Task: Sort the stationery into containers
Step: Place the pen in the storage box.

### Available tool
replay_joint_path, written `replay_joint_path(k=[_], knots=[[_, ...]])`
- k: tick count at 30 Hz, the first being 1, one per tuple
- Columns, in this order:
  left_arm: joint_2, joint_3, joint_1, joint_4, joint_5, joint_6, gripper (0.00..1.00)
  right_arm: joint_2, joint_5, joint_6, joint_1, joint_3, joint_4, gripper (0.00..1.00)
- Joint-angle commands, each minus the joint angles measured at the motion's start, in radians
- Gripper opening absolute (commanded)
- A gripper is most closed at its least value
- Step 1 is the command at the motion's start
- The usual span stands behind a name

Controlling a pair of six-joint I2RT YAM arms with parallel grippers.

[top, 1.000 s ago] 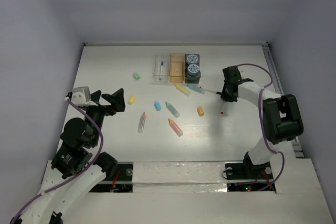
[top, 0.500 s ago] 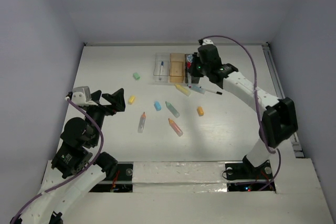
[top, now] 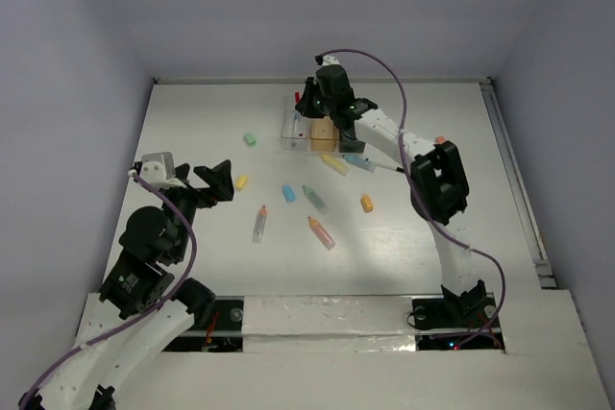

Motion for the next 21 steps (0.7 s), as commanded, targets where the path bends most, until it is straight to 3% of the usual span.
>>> replay_joint_path(k=[1, 6, 8, 9, 10, 14, 18, 21], knots=[[0.002, -0.009, 0.006, 0.047, 0.01, 0.012, 0.99, 0.076, -0.011, 0.022, 0.01, 0.127, 0.073, 0.0], [0.003, -0.009, 0.006, 0.05, 0.01, 0.012, 0.99, 0.156, -0.007, 0.025, 0.01, 0.23, 0.034, 0.02], [0.002, -0.009, 0.006, 0.05, 0.012, 0.013, 0.99, 0.171, -0.001, 0.025, 0.01, 0.232, 0.026, 0.11], [0.002, -0.009, 0.006, 0.05, 0.012, 0.013, 0.99, 0.173, 0.025, 0.024, 0.01, 0.227, 0.024, 0.18], [0.002, -0.009, 0.006, 0.05, 0.012, 0.013, 0.99, 0.171, 0.027, 0.021, 0.01, 0.221, 0.029, 0.36], [0.002, -0.009, 0.006, 0.051, 0.013, 0.012, 0.99, 0.165, 0.03, 0.002, 0.01, 0.235, 0.017, 0.61], [-0.005, -0.009, 0.015, 0.05, 0.013, 0.013, 0.99, 0.122, 0.035, -0.074, 0.01, 0.258, -0.02, 0.66], [-0.012, -0.009, 0.015, 0.047, 0.013, 0.012, 0.99, -0.027, 0.018, -0.164, -0.017, 0.111, -0.005, 0.62]])
